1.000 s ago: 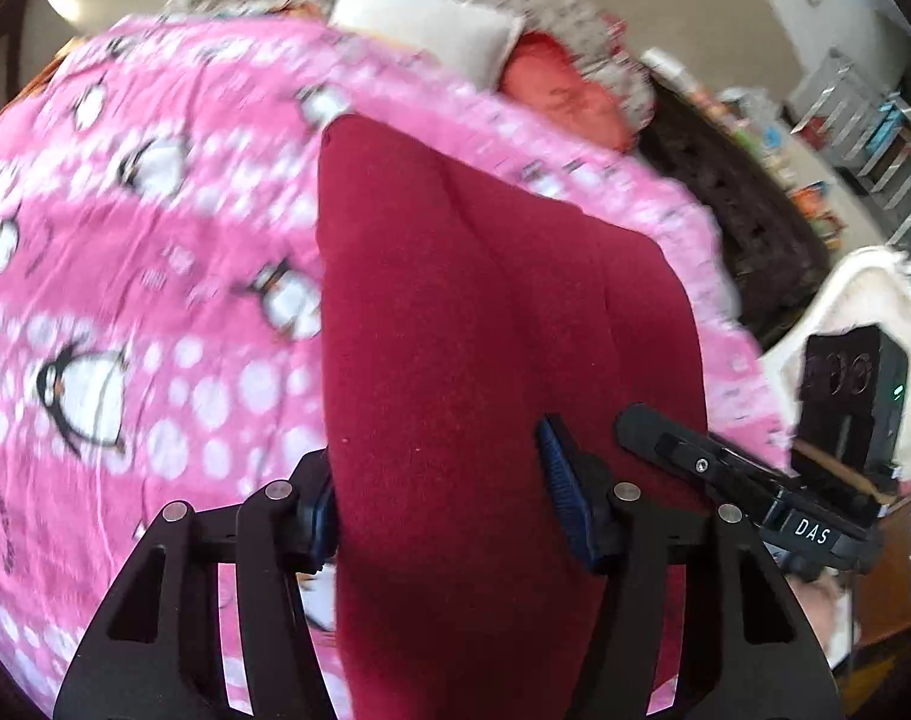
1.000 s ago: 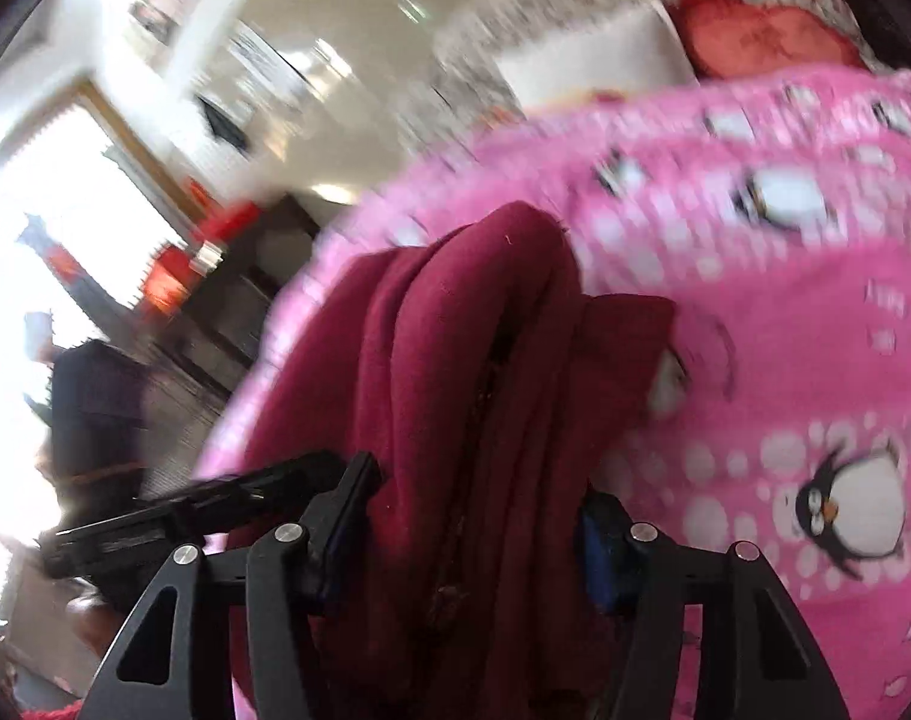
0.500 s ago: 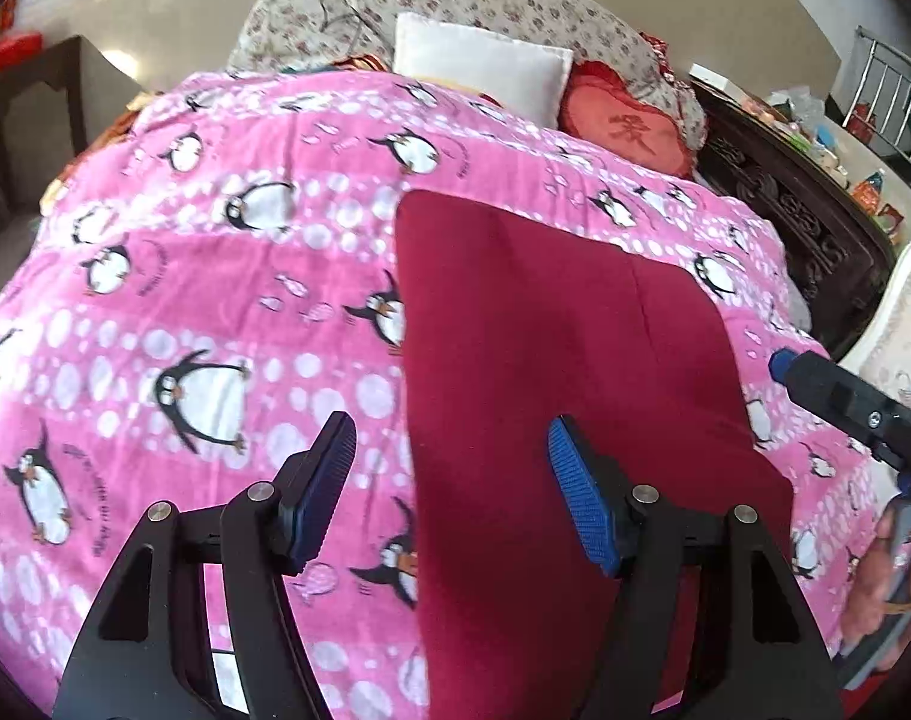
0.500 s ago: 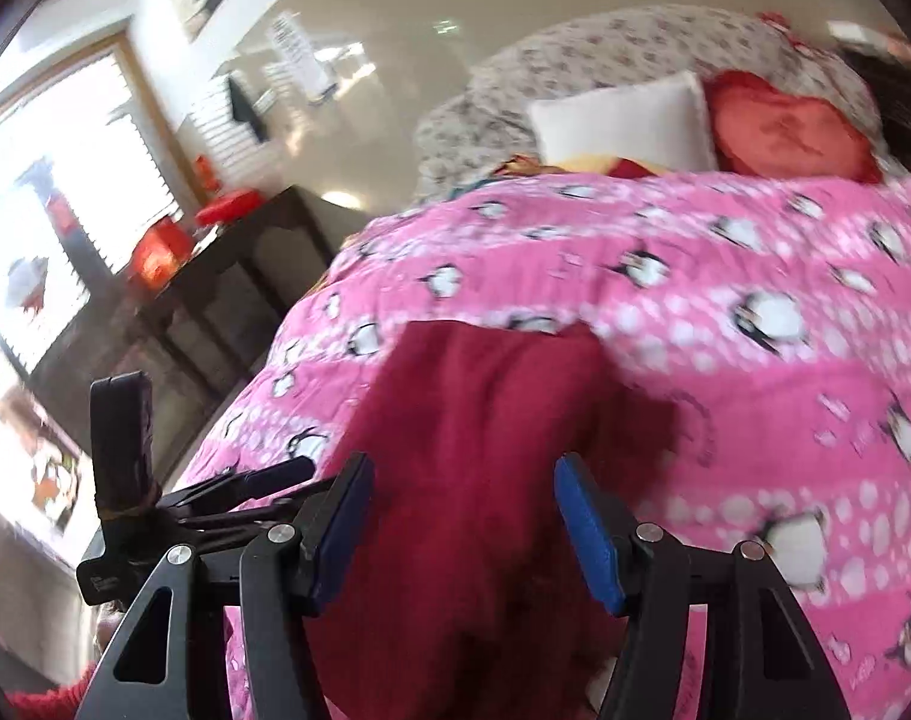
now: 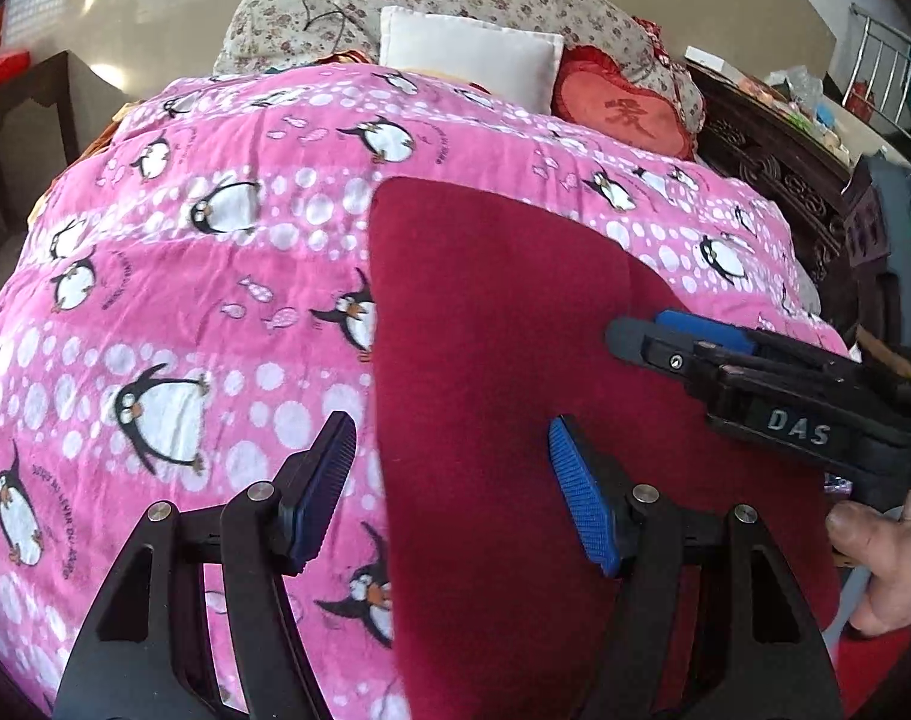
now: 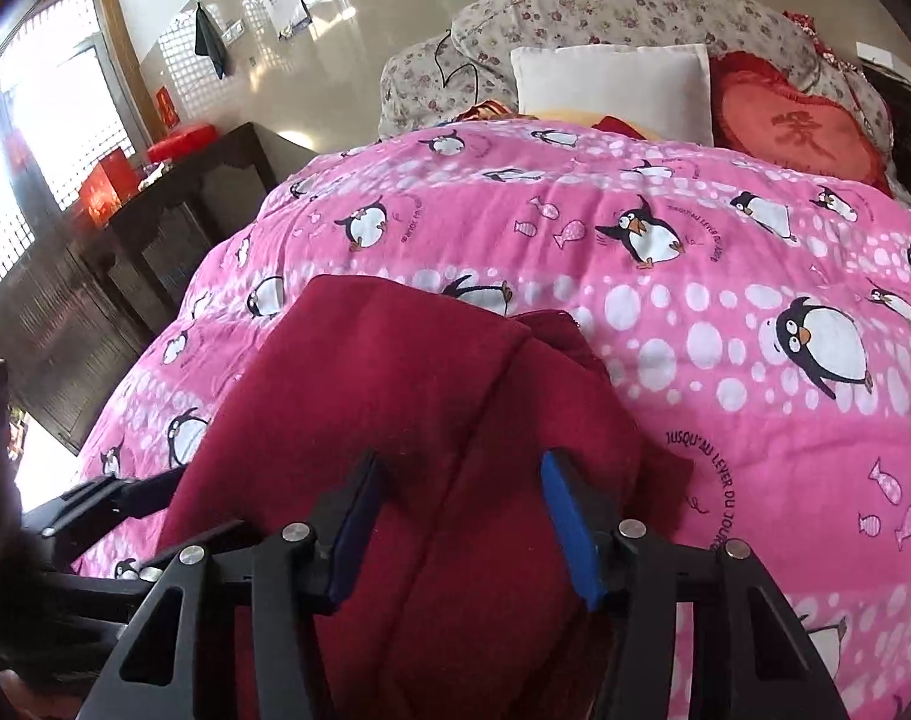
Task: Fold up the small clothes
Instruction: 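Release the sweater and lift both grippers away from it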
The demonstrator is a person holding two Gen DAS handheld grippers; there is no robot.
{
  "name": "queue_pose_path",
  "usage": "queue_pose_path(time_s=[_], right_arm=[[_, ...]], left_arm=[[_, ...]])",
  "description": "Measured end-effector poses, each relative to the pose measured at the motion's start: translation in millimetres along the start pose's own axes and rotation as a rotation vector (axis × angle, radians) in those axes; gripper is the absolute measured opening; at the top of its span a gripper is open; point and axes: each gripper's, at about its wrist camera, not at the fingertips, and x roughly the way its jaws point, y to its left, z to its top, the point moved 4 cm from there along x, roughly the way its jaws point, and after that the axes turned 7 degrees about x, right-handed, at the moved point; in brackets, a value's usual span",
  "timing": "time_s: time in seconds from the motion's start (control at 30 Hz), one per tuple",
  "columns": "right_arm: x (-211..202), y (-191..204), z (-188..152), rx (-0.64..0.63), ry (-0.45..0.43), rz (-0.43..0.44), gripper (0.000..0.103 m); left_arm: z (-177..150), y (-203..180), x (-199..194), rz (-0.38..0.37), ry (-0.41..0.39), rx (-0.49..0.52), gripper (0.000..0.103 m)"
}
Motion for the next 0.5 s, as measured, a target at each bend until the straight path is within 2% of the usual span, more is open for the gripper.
queue_pose_path(time_s=[0.13,0.27,0.43,0.5], right_arm=[[-22.1,5.7,-4.7,0.004,-0.017,0.009,0.052],[-52.0,18.6,-15.5,-0.042,-0.045,-0.020,0.053],[-72.5,25.6,-47.2,-0.095,-0.033,-0.059,0.053],[-70.1,23.2,-66.2,-0.130,0.001,-0.112,0.053]], left_arm=[[-1.9,-3.6,2.8,0.008,-0.001,0.008,0.067],[-3.6,-2.7,1.9,0.007,0.000,-0.007,0.067],[-6.3,-4.2,0.3,0.011,-0.007,-0.009,0.067],[-8.2,-4.1,-0.6,0.010,-0.013,-0.013,0.067]])
